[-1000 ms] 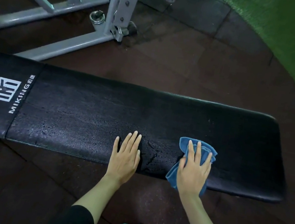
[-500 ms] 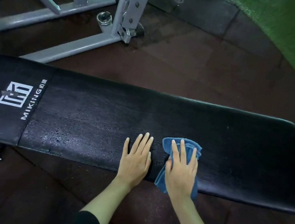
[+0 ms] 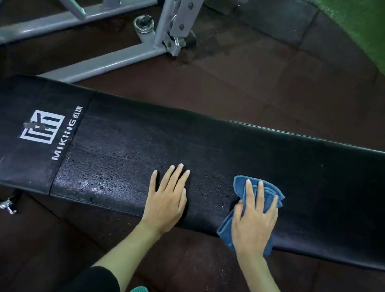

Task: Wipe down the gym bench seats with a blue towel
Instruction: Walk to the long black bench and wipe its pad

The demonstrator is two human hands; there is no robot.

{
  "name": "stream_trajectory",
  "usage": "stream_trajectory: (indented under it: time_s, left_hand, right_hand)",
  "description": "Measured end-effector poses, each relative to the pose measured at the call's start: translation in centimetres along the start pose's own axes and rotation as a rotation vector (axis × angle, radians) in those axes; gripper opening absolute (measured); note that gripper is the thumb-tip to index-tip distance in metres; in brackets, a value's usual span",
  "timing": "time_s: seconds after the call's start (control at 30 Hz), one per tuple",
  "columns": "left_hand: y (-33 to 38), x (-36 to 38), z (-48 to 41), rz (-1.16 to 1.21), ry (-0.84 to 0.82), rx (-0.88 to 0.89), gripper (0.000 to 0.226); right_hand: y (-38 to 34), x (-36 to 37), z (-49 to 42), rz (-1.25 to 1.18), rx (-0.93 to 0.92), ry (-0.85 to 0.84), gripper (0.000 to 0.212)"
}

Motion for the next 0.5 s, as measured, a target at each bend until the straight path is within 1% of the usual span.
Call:
stream_trajectory:
  time_s: [0.13, 0.27, 0.43, 0.5]
  left_hand:
    - [-2.1, -0.2, 0.3, -0.001, 0.004, -0.051, 0.050]
    - [-3.7, -0.3, 0.3, -0.004, -0.006, -0.045, 0.051]
    - [-3.6, -0.3, 0.2, 0.002, -0.005, -0.048, 0.051]
    - [-3.7, -0.3, 0.3, -0.002, -0.007, -0.038, 0.051]
  right_hand:
    - [-5.0, 1.2, 1.3, 0.009, -0.050, -0.046, 0.049]
    - [-9.2, 2.2, 2.0, 0.027, -0.130, -0.132, 0.053]
    - [-8.4, 2.2, 1.8, 0.101, -0.274, -0.142, 0.053]
    - [-7.0, 1.8, 1.5, 0.124, -0.288, -0.127, 0.053]
Point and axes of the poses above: each hand's wrist, its own z-axis away from the middle knuckle, its own x-axis out of the palm, y = z × x, the point moved 2 cm from there along -z, towards the middle knuckle, and after that the axes turned 1 degree about y, right-handed, at the moved point
